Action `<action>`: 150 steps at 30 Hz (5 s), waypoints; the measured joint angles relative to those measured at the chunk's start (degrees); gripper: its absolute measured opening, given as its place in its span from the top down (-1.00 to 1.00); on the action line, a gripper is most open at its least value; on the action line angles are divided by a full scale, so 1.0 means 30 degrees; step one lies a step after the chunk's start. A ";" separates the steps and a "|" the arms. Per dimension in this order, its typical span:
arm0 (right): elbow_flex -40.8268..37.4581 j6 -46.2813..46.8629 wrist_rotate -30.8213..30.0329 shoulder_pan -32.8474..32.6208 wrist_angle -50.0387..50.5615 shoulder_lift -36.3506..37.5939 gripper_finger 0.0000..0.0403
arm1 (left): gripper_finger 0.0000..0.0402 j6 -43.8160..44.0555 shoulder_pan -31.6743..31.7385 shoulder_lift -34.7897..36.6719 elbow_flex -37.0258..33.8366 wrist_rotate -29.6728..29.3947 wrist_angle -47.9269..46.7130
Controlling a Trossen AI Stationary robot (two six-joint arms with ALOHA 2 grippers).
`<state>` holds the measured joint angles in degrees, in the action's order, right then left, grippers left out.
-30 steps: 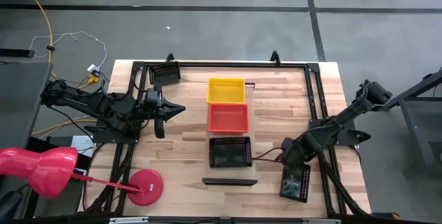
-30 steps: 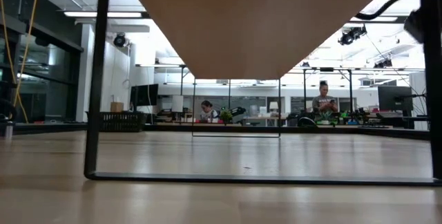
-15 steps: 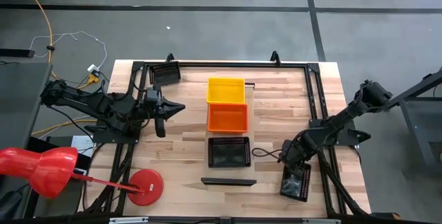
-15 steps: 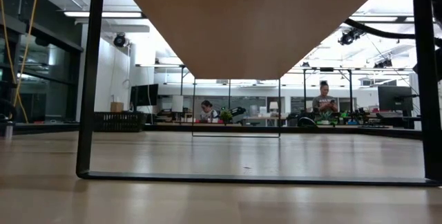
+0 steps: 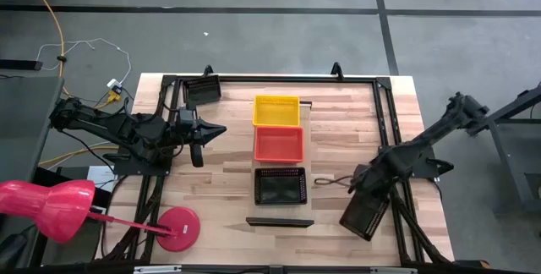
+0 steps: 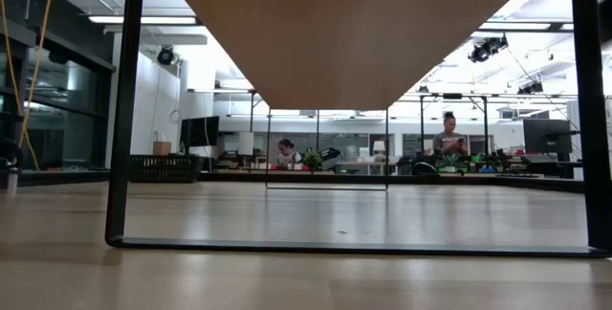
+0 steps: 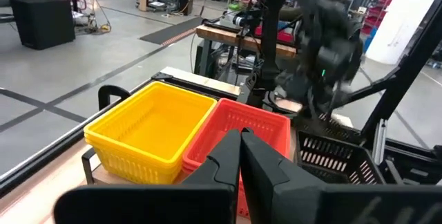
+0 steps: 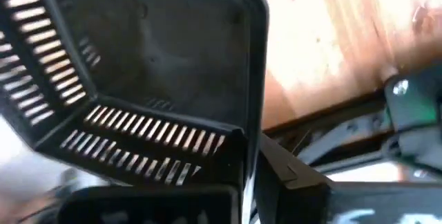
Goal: Stack baskets on shelf by color
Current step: Stack the bottom black bin on top of the black bin on the shelf, then stack the black bin on top of the black bin on the shelf
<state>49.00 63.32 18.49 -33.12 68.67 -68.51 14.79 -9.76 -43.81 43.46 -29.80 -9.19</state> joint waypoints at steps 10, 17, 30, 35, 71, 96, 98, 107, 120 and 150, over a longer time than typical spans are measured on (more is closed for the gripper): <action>0.6108 0.8441 -0.1870 0.0042 -0.5139 0.3624 0.99 | 1.00 -0.1398 -0.0006 0.0003 0.0000 0.0001 0.0000; 0.9267 1.1609 -0.8788 0.0775 -0.6407 0.0471 1.00 | 1.00 -0.3569 -0.0006 0.0000 0.0000 0.0001 -0.0007; 1.7138 1.2826 -0.8997 0.2387 -0.2405 -0.8545 1.00 | 1.00 -0.5349 0.0001 0.0000 0.0000 0.0008 -0.0022; 1.9122 1.2828 -0.8084 0.2667 0.0570 -1.0113 1.00 | 1.00 -0.5345 -0.0006 0.0001 0.0000 0.0008 -0.0028; 1.9344 1.2830 -0.8009 0.2718 0.1176 -1.0455 0.28 | 1.00 -0.5006 -0.0006 0.0006 0.0000 0.0016 -0.0029; 1.8865 0.1382 -1.1178 0.5106 0.7078 -0.6885 -0.01 | 0.82 0.3196 0.1497 0.0007 0.0022 0.0914 -0.3769; 1.6720 0.1757 -1.1247 0.5431 0.7127 -0.5192 -0.01 | 0.74 0.5290 0.2343 0.0007 0.0022 0.1338 -0.5728; 0.7976 0.3897 -1.1783 0.7242 0.2918 0.2501 -0.01 | 0.26 0.7939 0.9309 -0.1482 0.0022 0.3374 -0.9420; 0.3983 0.2488 -1.0518 0.8539 -0.1208 0.5234 -0.01 | 0.07 1.3653 2.0186 -0.8337 0.0015 0.3146 -0.9672; 0.3997 0.1546 -1.0821 0.8539 -0.2385 0.5194 -0.01 | 0.29 1.5856 2.1702 -1.3850 -0.0015 -0.1495 -1.1364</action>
<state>60.99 67.95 -13.98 -7.51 61.52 -52.93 62.36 55.34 -85.36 43.42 -34.29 -43.28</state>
